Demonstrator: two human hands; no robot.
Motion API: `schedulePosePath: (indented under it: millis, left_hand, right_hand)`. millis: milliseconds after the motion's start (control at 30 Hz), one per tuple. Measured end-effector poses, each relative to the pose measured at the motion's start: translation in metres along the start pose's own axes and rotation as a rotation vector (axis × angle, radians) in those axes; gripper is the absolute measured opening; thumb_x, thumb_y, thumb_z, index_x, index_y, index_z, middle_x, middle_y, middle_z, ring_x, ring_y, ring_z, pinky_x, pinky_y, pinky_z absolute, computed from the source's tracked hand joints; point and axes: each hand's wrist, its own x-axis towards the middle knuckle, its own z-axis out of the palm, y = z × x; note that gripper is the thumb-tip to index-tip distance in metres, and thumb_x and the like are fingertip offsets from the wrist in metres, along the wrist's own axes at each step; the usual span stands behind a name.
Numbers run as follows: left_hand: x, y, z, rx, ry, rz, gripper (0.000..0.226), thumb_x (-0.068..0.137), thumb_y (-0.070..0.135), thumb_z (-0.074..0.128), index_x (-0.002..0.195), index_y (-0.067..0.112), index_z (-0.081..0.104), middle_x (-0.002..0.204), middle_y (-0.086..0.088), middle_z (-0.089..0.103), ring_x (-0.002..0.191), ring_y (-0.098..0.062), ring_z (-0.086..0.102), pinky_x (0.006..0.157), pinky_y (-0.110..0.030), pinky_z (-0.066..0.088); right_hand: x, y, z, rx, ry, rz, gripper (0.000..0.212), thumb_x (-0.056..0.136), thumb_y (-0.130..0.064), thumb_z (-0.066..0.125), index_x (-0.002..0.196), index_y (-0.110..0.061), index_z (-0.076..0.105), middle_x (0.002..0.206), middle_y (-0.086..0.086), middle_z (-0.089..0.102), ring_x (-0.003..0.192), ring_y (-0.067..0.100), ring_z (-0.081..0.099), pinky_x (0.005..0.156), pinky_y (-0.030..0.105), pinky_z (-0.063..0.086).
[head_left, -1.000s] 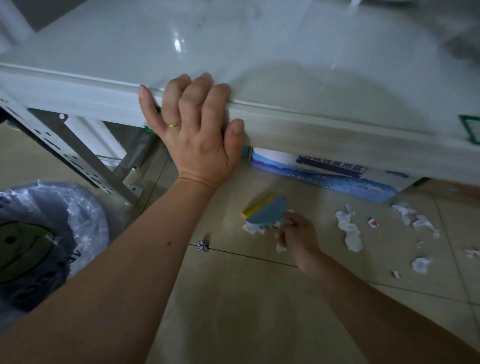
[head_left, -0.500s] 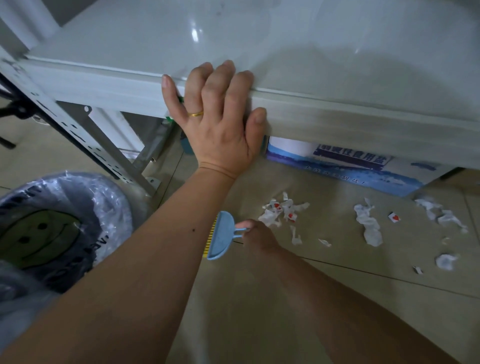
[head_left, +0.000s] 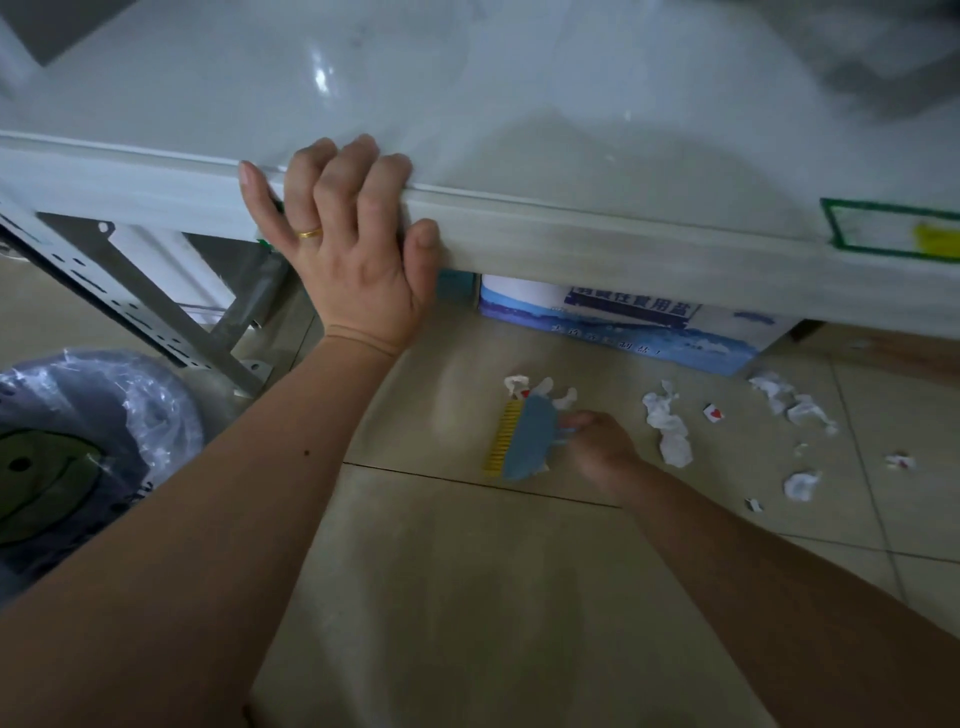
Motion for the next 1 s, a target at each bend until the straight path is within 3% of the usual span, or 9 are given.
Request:
schedulePosePath:
  millis: [200,267,367,500,567,733,800,933,1000]
  left_hand:
    - [0.001,0.039,-0.019,0.019,-0.128,-0.050,0.038,0.097,0.038,0.024,0.114,0.016,0.051,0.127,-0.014,0.060,0.128,-0.028,0.038,0.097,-0.075,0.009]
    - [0.002,0.067,-0.018,0.006,-0.153,0.068,0.036,0.097,0.036,0.025,0.113,0.017,0.052,0.130,-0.013,0.059,0.129,-0.029,0.039,0.103,-0.069,0.004]
    - [0.004,0.104,-0.007,-0.070,-0.166,0.140,0.035,0.098,0.034,0.026,0.111,0.019,0.055,0.122,-0.007,0.065,0.123,-0.025,0.044,0.116,-0.047,-0.010]
    - [-0.001,0.114,0.008,-0.044,-0.122,0.093,0.036,0.098,0.035,0.025,0.110,0.019,0.056,0.106,-0.003,0.067,0.107,-0.021,0.050,0.116,-0.043,0.002]
    - [-0.002,0.111,0.011,-0.031,-0.080,0.110,0.039,0.098,0.035,0.024,0.110,0.018,0.057,0.106,-0.002,0.063,0.106,-0.021,0.051,0.112,-0.044,0.009]
    - [-0.003,0.111,0.013,-0.046,-0.034,0.132,0.040,0.098,0.035,0.024,0.110,0.018,0.057,0.109,0.000,0.057,0.105,-0.022,0.051,0.109,-0.044,0.014]
    - [-0.003,0.110,0.014,-0.054,-0.029,0.139,0.040,0.097,0.036,0.023,0.111,0.019,0.056,0.112,0.002,0.052,0.106,-0.021,0.050,0.111,-0.043,0.013]
    - [-0.004,0.111,0.014,-0.054,-0.025,0.122,0.039,0.097,0.037,0.023,0.110,0.019,0.056,0.112,0.003,0.051,0.106,-0.020,0.050,0.114,-0.039,0.010]
    - [-0.003,0.111,0.013,-0.054,-0.026,0.115,0.039,0.097,0.037,0.023,0.110,0.020,0.055,0.112,0.003,0.050,0.107,-0.020,0.049,0.114,-0.040,0.010]
  right_hand:
    - [-0.006,0.008,-0.024,0.054,0.105,0.004,0.041,0.092,0.001,0.041,0.124,-0.012,0.062,0.128,0.011,0.064,0.116,0.030,0.061,0.092,0.031,0.048]
    - [-0.004,0.007,-0.025,0.089,0.109,0.007,0.043,0.091,0.003,0.041,0.125,-0.012,0.062,0.123,0.012,0.065,0.110,0.030,0.062,0.082,0.029,0.048]
    - [0.004,0.003,-0.021,0.223,0.097,0.024,0.043,0.091,0.003,0.038,0.123,-0.014,0.062,0.114,0.010,0.065,0.091,0.024,0.056,0.068,0.026,0.040]
    - [0.013,-0.009,-0.013,0.353,0.062,0.038,0.044,0.093,0.001,0.035,0.126,-0.014,0.059,0.127,0.011,0.062,0.104,0.028,0.061,0.076,0.027,0.048]
    - [0.017,-0.018,-0.008,0.344,0.026,0.027,0.041,0.094,-0.001,0.037,0.129,-0.011,0.057,0.133,0.014,0.058,0.116,0.031,0.059,0.089,0.031,0.049]
    - [0.027,-0.020,-0.005,0.289,0.023,0.062,0.037,0.095,-0.002,0.040,0.129,-0.005,0.056,0.131,0.017,0.060,0.120,0.034,0.058,0.102,0.036,0.047]
    - [0.027,-0.008,-0.015,0.249,0.082,0.098,0.035,0.094,-0.005,0.042,0.125,-0.002,0.059,0.127,0.018,0.063,0.118,0.034,0.059,0.103,0.040,0.047]
    - [0.015,0.023,-0.046,0.217,0.133,0.176,0.038,0.095,-0.004,0.042,0.130,-0.007,0.056,0.136,0.013,0.057,0.126,0.028,0.054,0.102,0.031,0.042]
    - [0.007,0.034,-0.060,0.187,0.155,0.181,0.041,0.093,0.000,0.042,0.132,-0.006,0.054,0.135,0.013,0.058,0.118,0.026,0.058,0.097,0.029,0.045]
